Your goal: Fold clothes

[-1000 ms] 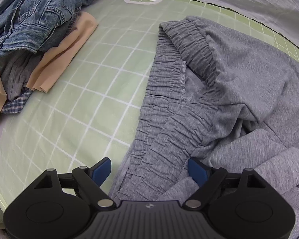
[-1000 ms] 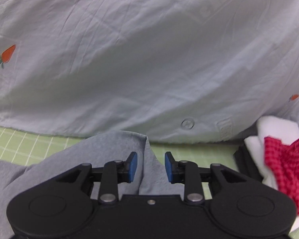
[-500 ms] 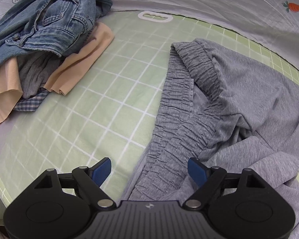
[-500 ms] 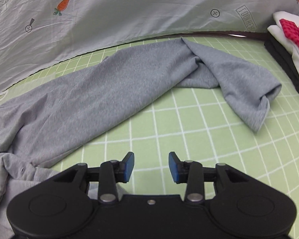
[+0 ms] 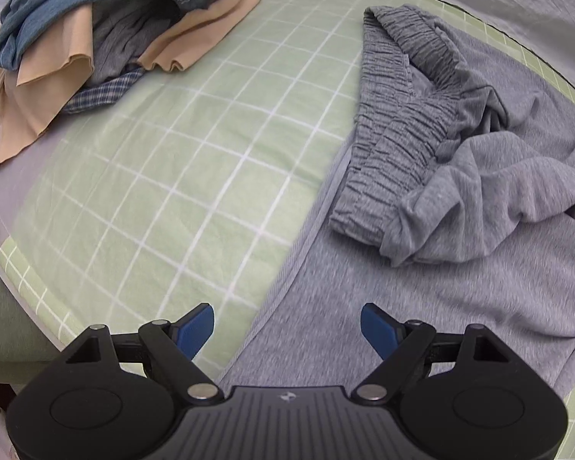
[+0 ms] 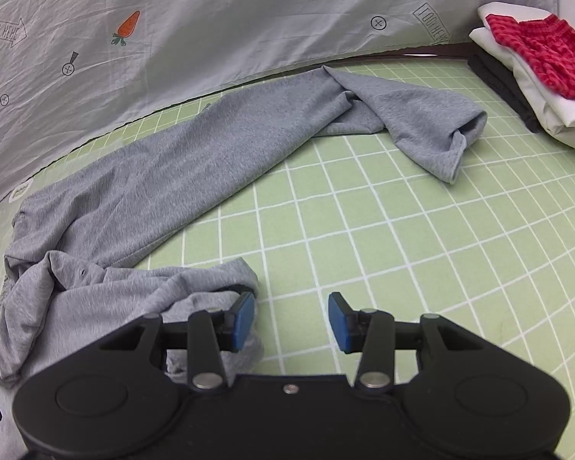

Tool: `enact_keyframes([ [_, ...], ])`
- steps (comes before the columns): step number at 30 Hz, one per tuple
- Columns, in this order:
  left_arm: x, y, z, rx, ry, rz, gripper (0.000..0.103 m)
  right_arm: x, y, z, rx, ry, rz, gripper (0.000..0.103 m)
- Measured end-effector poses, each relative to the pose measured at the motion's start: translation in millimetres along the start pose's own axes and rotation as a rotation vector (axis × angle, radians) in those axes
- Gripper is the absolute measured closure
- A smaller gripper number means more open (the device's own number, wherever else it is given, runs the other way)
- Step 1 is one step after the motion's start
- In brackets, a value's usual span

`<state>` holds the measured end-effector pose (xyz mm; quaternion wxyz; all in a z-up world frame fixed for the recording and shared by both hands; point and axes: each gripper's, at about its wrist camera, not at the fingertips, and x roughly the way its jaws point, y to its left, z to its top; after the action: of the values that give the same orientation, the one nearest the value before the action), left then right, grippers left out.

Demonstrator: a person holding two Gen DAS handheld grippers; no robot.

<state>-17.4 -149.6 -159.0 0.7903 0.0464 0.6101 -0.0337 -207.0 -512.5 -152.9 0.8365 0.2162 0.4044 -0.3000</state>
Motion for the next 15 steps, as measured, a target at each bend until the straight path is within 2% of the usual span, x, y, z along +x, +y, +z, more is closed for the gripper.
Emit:
enact_keyframes([
  [5,5,1,-14,0.034,0.023,-0.021,0.019,-2,4,-17,-0.024,0.031,0.044,0.059],
  [12,7,2,-27,0.067,0.035,-0.026,0.019,-11,18,-31,-0.071,0.025,0.12,0.053],
  [15,9,6,-30,0.055,0.039,-0.031,0.021,-11,24,-33,-0.106,0.023,0.106,0.053],
])
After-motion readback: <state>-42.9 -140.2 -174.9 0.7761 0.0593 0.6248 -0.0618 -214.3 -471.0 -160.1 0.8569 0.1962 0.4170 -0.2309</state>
